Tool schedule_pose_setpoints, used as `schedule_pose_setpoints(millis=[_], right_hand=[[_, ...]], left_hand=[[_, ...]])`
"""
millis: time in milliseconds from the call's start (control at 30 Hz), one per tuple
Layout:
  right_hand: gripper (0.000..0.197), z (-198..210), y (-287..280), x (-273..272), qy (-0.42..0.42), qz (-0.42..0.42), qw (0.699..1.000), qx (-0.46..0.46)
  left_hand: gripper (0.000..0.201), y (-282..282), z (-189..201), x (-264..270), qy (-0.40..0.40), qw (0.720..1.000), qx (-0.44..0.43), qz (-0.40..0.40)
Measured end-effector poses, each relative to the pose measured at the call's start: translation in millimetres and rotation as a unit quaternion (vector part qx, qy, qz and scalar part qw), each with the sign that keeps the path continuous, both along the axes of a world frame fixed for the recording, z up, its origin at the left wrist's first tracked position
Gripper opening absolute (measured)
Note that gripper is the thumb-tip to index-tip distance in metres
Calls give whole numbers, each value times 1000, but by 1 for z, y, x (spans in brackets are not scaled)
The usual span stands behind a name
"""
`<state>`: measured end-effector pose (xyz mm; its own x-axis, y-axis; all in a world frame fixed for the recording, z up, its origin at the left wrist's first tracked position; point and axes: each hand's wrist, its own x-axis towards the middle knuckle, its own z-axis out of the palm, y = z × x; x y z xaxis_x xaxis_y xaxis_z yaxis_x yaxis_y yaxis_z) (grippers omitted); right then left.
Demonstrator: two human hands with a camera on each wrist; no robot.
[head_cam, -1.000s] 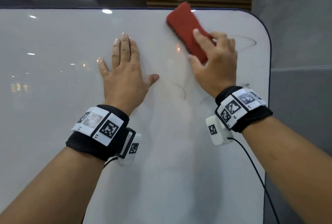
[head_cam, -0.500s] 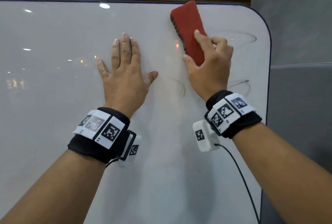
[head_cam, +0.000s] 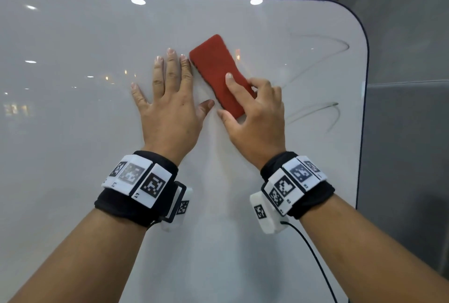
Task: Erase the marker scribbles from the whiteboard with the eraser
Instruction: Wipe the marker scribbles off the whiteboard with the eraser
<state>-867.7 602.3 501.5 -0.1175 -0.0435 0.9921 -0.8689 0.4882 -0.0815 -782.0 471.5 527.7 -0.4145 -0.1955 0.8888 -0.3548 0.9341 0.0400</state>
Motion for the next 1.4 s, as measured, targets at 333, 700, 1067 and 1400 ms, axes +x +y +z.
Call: schedule_pose_setpoints(millis=[333,700,1067,1400], right_hand=[[57,-42,-22,16,-42,29,997,-60],[52,-92,-2,12,-38,2,999,-21],[54,-124,34,4,-68,-26,997,20],[33,-99,33,3,-51,9,999,-17]], left_hand=[[77,-7,-22,5,-5,1000,0,2],[76,-14,-41,16,-26,999,24,-9],[76,-1,-43,17,-42,997,59,-9],[76,34,-53,5,-86,996,-12,-15]])
